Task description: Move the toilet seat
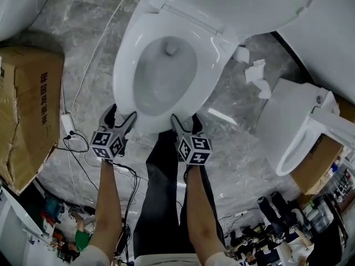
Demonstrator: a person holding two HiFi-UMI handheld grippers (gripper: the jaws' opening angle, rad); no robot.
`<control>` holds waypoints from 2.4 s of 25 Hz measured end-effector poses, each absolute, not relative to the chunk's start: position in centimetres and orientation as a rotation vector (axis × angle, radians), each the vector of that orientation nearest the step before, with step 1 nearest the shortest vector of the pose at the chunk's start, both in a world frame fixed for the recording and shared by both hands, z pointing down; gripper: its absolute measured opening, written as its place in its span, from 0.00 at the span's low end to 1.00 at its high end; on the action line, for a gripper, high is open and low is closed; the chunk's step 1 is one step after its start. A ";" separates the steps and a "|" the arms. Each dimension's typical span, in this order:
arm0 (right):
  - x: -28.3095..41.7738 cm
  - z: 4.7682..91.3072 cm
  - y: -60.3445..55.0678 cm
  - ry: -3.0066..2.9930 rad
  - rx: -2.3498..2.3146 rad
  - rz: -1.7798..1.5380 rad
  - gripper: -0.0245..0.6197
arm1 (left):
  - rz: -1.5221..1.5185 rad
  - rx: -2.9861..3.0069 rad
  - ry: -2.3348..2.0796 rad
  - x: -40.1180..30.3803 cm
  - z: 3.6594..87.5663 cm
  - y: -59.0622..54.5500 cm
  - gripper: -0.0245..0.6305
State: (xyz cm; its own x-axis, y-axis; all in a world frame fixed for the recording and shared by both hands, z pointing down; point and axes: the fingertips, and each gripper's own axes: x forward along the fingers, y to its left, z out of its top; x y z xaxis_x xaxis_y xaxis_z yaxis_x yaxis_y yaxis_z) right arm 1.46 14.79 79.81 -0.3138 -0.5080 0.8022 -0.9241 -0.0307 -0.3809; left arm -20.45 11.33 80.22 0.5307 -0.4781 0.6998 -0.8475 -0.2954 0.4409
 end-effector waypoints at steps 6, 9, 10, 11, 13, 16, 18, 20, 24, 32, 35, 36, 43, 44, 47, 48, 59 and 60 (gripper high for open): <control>1.3 79.7 14.7 -1.829 1.531 1.329 0.61 | 0.591 1.967 -1.035 -19.7 80.2 11.0 0.63; 1.0 79.3 14.8 -1.832 1.532 1.348 0.61 | 0.595 1.960 -1.045 -19.6 80.0 11.2 0.63; 0.9 79.2 14.9 -1.833 1.532 1.353 0.61 | 0.591 1.953 -1.047 -19.6 80.0 11.2 0.63; 0.9 79.1 14.9 -1.835 1.532 1.358 0.61 | 0.587 1.946 -1.048 -19.6 80.0 11.2 0.63; 0.8 78.9 14.9 -1.840 1.532 1.369 0.61 | 0.587 1.938 -1.050 -19.6 80.0 11.2 0.63; 0.8 78.6 14.9 -1.844 1.535 1.382 0.61 | 0.591 1.933 -1.050 -19.5 79.8 11.2 0.63; 0.8 78.4 14.8 -1.843 1.538 1.388 0.61 | 0.596 1.941 -1.045 -19.4 79.5 11.2 0.63; 0.9 78.1 14.8 -1.844 1.548 1.392 0.61 | 0.596 1.943 -1.033 -19.3 78.9 11.6 0.63; 0.9 77.0 14.8 -1.856 1.567 1.399 0.61 | 0.564 1.951 -1.055 -19.4 77.6 11.5 0.60; 1.0 74.9 14.7 -1.891 1.571 1.397 0.61 | 0.548 1.987 -1.067 -19.6 75.1 11.2 0.60; 1.0 73.7 14.5 -1.908 1.582 1.389 0.61 | 0.532 1.987 -1.066 -19.4 73.7 11.2 0.59; 1.1 73.3 14.5 -1.915 1.585 1.385 0.61 | 0.525 1.990 -1.067 -19.4 73.2 11.2 0.59; 1.4 69.6 14.0 -1.965 1.628 1.353 0.61 | 0.444 2.044 -1.100 -19.0 68.5 10.3 0.59; 1.5 69.0 13.9 -1.972 1.633 1.346 0.61 | 0.424 2.047 -1.105 -18.9 67.8 10.1 0.59; 1.7 67.6 13.6 -1.995 1.644 1.329 0.60 | 0.366 2.054 -1.115 -18.7 65.8 9.6 0.60; 1.8 67.1 13.5 -2.002 1.650 1.329 0.60 | 0.351 2.054 -1.117 -18.6 65.3 9.4 0.60; 2.6 63.6 12.2 -2.038 1.741 1.358 0.60 | 0.256 2.041 -1.153 -17.8 60.9 7.6 0.61; 2.7 63.3 12.1 -2.041 1.752 1.362 0.60 | 0.245 2.037 -1.159 -17.7 60.6 7.4 0.61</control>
